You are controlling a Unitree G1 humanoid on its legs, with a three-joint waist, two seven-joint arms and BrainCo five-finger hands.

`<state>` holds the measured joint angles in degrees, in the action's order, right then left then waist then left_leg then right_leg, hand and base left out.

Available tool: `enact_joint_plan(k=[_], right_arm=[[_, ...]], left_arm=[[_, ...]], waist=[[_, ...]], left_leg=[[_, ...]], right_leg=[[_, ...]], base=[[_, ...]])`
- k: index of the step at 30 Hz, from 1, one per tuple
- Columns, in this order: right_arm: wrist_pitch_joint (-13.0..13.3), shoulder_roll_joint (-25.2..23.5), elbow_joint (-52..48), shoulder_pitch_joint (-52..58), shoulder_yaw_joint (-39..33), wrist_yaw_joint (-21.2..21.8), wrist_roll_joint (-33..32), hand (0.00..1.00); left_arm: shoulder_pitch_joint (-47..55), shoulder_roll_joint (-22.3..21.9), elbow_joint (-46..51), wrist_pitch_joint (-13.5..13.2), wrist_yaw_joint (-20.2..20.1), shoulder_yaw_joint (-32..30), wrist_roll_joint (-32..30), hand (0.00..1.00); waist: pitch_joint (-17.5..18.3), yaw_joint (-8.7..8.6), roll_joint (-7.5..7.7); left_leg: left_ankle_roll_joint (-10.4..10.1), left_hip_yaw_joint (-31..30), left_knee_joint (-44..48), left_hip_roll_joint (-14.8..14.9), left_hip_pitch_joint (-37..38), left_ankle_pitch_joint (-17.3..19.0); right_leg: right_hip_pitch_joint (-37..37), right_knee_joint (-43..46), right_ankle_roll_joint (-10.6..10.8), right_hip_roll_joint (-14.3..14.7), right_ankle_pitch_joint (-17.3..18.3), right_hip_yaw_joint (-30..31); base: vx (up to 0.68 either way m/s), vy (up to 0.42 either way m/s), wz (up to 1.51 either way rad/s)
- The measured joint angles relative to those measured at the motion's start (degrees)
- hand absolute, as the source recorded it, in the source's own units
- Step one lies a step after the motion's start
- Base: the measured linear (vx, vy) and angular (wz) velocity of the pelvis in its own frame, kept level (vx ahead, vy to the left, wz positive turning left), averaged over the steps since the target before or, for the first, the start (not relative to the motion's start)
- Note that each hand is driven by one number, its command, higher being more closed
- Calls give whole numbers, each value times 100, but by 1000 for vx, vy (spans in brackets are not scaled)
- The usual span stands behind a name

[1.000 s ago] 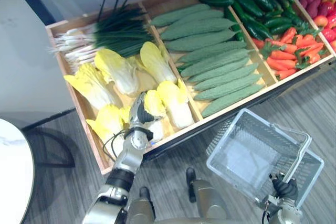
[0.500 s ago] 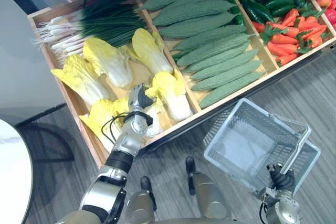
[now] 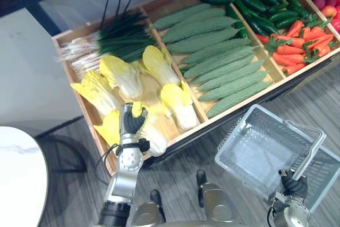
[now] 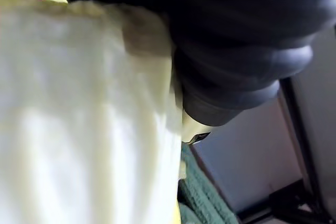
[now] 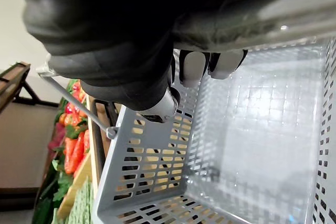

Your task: Pick vegetable in the basket

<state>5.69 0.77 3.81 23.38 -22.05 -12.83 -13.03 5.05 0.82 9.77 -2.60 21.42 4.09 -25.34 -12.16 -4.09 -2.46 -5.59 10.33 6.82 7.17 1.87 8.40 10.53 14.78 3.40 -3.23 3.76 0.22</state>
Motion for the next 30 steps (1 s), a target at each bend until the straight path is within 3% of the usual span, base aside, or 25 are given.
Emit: enact_joint_plan(k=[2, 7, 8, 12, 13, 14, 17, 18, 20, 22, 25, 27, 28, 29, 30], right_arm=[[-5, -169, -21, 75, 58, -92, 70, 100], [-124, -203, -379, 180, 238, -100, 91, 100], [-130, -212, -564, 159, 389, -92, 145, 100], [-157, -212, -1177, 106, 713, -84, 203, 100], [-157, -210, -1349, 65, 788, -91, 225, 100], [-157, -212, -1402, 1, 838, -89, 239, 100], [-156, -227, -1406, -426, 1012, -87, 373, 100], [-153, -221, -1366, -491, 1015, -87, 406, 100], [-150, -97, -939, -1027, 1011, -88, 442, 100], [-151, -17, -498, -1537, 1012, -82, 472, 100], [-172, 111, -195, -1747, 1063, -73, 491, 100], [-181, 165, -46, -1752, 1153, -66, 548, 100], [-184, 237, 24, -1734, 1212, -81, 591, 100], [-188, 310, 46, -1740, 1302, -111, 590, 100], [-188, 313, 47, -1741, 1328, -121, 591, 100]], left_arm=[[527, -74, 662, -222, 24, 1, 131, 100], [761, -176, 925, -235, 66, 18, 261, 100], [884, -171, 1132, -274, 118, 24, 351, 100], [908, -153, 1433, -401, 128, 203, 506, 100], [814, -159, 1442, -410, 131, 288, 508, 100], [772, -158, 1451, -419, 141, 308, 509, 100], [427, -61, 1441, -421, 166, 335, 545, 100], [369, -73, 1440, -430, 176, 331, 566, 100], [196, -84, 1425, -506, 271, 242, 592, 100], [-67, -77, 1288, -533, 276, 199, 677, 100], [-530, -156, 740, -530, 232, 296, 744, 100], [-636, -159, 490, -532, 226, 412, 807, 100], [-622, -137, 344, -533, 224, 466, 901, 100], [-605, -109, 224, -536, 222, 528, 987, 100], [-604, -103, 178, -537, 217, 559, 1031, 100]], waist=[[251, 68, 28], [317, 111, 18], [328, 216, 10], [381, 179, 12], [391, 191, 27], [388, 209, 52], [401, 173, 139], [398, 174, 134], [445, 173, -4], [446, 176, -35], [424, 88, -107], [415, 14, -137], [401, 25, -160], [396, 51, -206], [388, 64, -215]], left_leg=[[33, 49, 155, 76, 68, 87], [31, 276, 553, 134, 57, 324], [4, 578, 728, 249, 49, 503], [-35, 1506, 1269, 566, -4, 906], [-29, 1866, 1415, 647, 19, 968], [-31, 2073, 1424, 694, 62, 980], [1, 2906, 1295, 622, 463, 996], [3, 2975, 1246, 601, 564, 996], [31, 3288, 839, 574, 886, 1006], [29, 3663, 528, 491, 1141, 1004], [79, 3831, 703, 561, 1369, 911], [424, 3794, 2237, 1103, 1253, 697], [1041, 3476, 3376, 1455, 1019, 182], [1157, 2736, 4258, 1513, 591, 210], [1076, 2271, 4522, 1371, 314, 427]], right_leg=[[-136, 0, 7, 9, 8, 6], [-36, 5, 15, 213, -21, 346], [51, -14, -9, 383, -103, 652], [357, -145, -21, 829, -375, 1468], [538, -182, -135, 901, -410, 1505], [614, -192, -227, 832, -368, 1316], [888, 111, -558, -83, -305, -1083], [877, 152, -613, -231, -291, -1537], [712, 243, -932, -603, -172, -3336], [702, 467, -1041, -766, -76, -4343], [771, 599, -1008, -457, 14, -3777], [563, 453, -1011, -98, 41, -3321], [269, 126, -1029, 104, 46, -2989], [22, -150, -1020, 282, 35, -2631], [-83, -248, -1021, 331, 35, -2448]], base=[[-95, -30, -1], [-38, -4, -39], [-41, 24, -147], [-23, 30, -136], [-13, 51, -154], [-22, 32, -163], [29, 30, -149], [94, -27, -158], [162, -127, -191], [210, -144, -187], [211, -107, -134], [262, -88, -135], [326, 5, -139], [316, 50, -143], [250, 97, -131]])
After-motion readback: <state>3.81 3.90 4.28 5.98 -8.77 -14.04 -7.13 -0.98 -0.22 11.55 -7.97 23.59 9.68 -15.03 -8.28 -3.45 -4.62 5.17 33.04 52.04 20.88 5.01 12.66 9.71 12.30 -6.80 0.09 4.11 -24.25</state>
